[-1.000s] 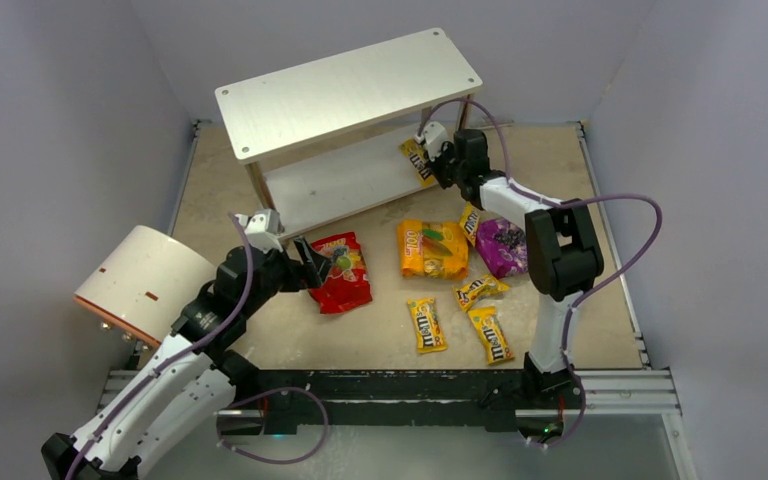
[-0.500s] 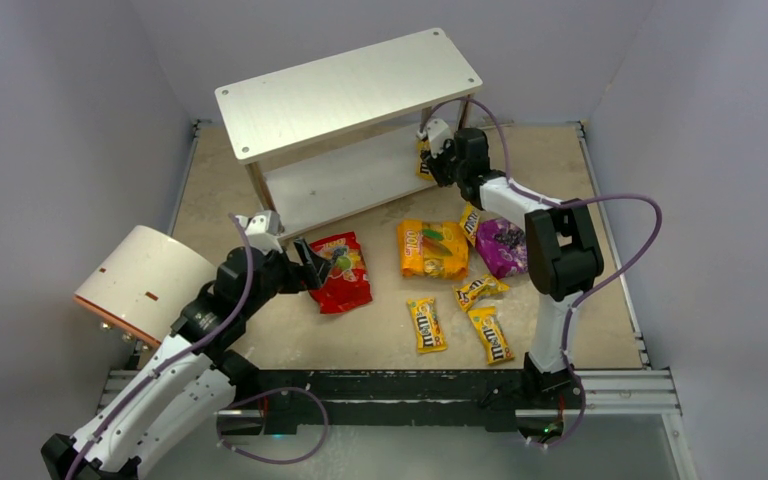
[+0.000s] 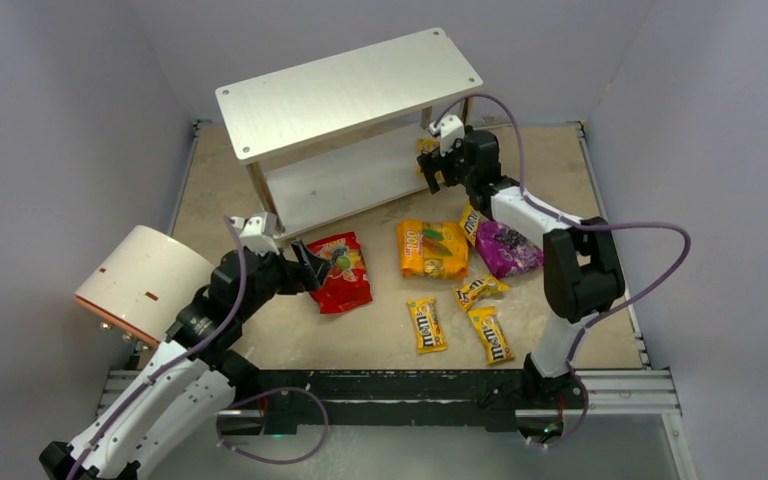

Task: Place and organize the candy bags onto the shelf

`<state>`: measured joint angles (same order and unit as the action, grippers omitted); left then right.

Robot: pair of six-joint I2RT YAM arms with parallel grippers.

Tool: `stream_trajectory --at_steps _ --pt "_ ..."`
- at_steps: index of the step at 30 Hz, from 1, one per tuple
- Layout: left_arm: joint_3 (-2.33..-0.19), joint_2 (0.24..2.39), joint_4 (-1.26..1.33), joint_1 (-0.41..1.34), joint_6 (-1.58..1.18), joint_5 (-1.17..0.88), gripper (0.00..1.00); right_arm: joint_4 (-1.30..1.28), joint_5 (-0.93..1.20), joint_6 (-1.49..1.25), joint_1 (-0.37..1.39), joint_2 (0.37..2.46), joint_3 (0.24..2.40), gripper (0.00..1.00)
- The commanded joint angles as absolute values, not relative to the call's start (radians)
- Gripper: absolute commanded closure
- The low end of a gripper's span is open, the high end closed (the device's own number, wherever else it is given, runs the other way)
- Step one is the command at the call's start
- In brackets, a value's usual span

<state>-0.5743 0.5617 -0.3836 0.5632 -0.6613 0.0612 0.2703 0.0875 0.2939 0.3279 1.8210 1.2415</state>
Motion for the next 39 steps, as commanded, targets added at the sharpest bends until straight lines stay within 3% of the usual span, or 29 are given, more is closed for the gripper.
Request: stream_trajectory --at_steps 1,8,11,20,39 --pt "-0.573 0.550 -0.357 0.561 -0.664 0.036 0.11 0.337 -0.021 0.153 0.350 1.784 1.220 0.01" --pt "-0.547 0.554 -0.315 0.561 -0.665 0.019 0.11 0.309 -0.491 -0.189 0.506 1.794 1.221 0.01" --pt "-0.545 0.558 -0.316 0.560 -0.657 0.018 0.11 0.384 -0.479 -0.349 0.514 1.791 1.153 0.01" --pt "-0.523 0.526 -0.292 0.560 -0.660 0.005 0.11 0.296 -0.584 -0.434 0.517 1.879 1.240 0.01" --pt "-0.516 0.515 -0.287 0.561 -0.661 -0.036 0.11 0.330 -0.622 -0.401 0.513 1.980 1.315 0.01"
